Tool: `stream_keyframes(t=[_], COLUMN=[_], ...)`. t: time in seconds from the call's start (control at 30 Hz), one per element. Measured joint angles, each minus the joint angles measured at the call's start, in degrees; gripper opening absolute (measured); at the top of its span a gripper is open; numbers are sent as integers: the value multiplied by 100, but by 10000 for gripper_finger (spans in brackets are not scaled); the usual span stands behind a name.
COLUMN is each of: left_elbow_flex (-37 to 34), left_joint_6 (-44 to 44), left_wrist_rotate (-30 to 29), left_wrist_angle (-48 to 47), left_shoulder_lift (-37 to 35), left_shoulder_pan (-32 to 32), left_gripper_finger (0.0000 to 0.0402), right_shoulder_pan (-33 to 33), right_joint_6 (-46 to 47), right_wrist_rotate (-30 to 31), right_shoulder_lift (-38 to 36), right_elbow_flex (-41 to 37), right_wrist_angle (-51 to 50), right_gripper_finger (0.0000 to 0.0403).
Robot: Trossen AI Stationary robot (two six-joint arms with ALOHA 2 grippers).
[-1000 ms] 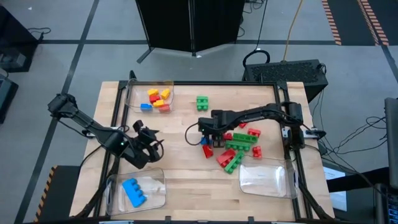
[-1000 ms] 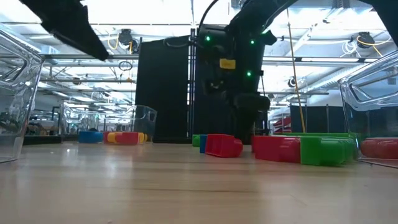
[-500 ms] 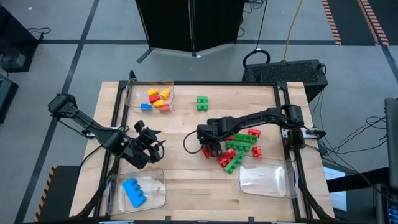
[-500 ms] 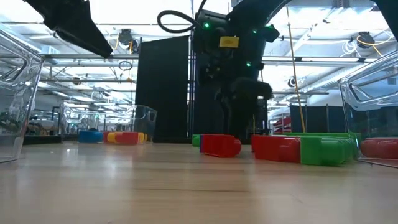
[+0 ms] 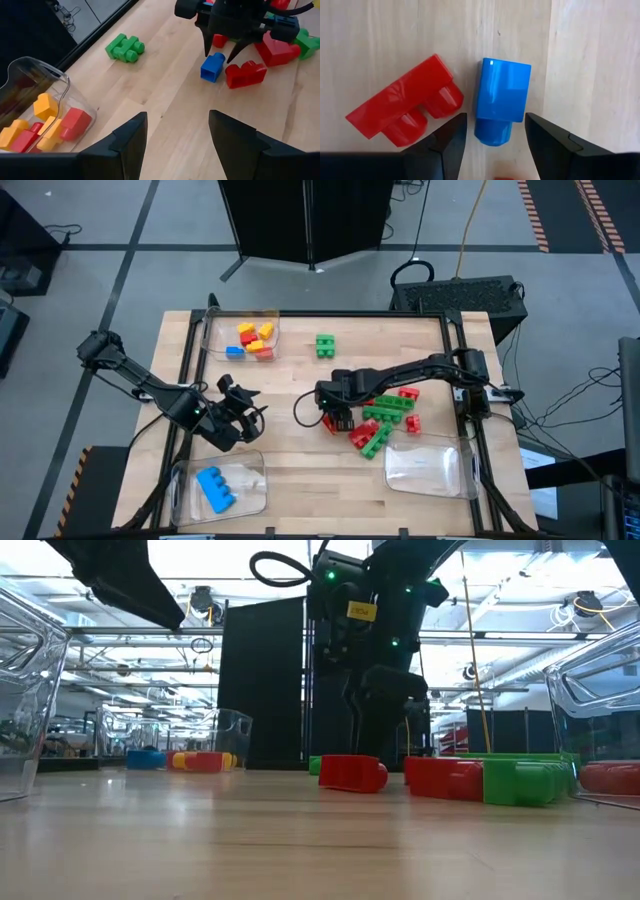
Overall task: Sort blocks by size
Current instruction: Put the four-stud green game piece into the bottom left transparent bin
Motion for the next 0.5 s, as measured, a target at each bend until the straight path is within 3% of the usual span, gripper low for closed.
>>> stream_keyframes(t=[0.33, 0.5], left_elbow_flex=[0, 0], left_joint_6=[60, 57], left_wrist_rotate=[-598, -724], left_wrist_angle=[-9, 10], left_shoulder_lift=[197, 435], left_shoulder_pan=[0, 11], left_gripper_finger=[212, 212], right_shoulder_pan=[0, 7], right_joint_6=[89, 75], right_wrist_rotate=[-125, -142], right_shoulder_lift=[229, 404], right_elbow_flex=[6, 15], right_wrist_angle=[49, 106], right_gripper_finger=[186, 159])
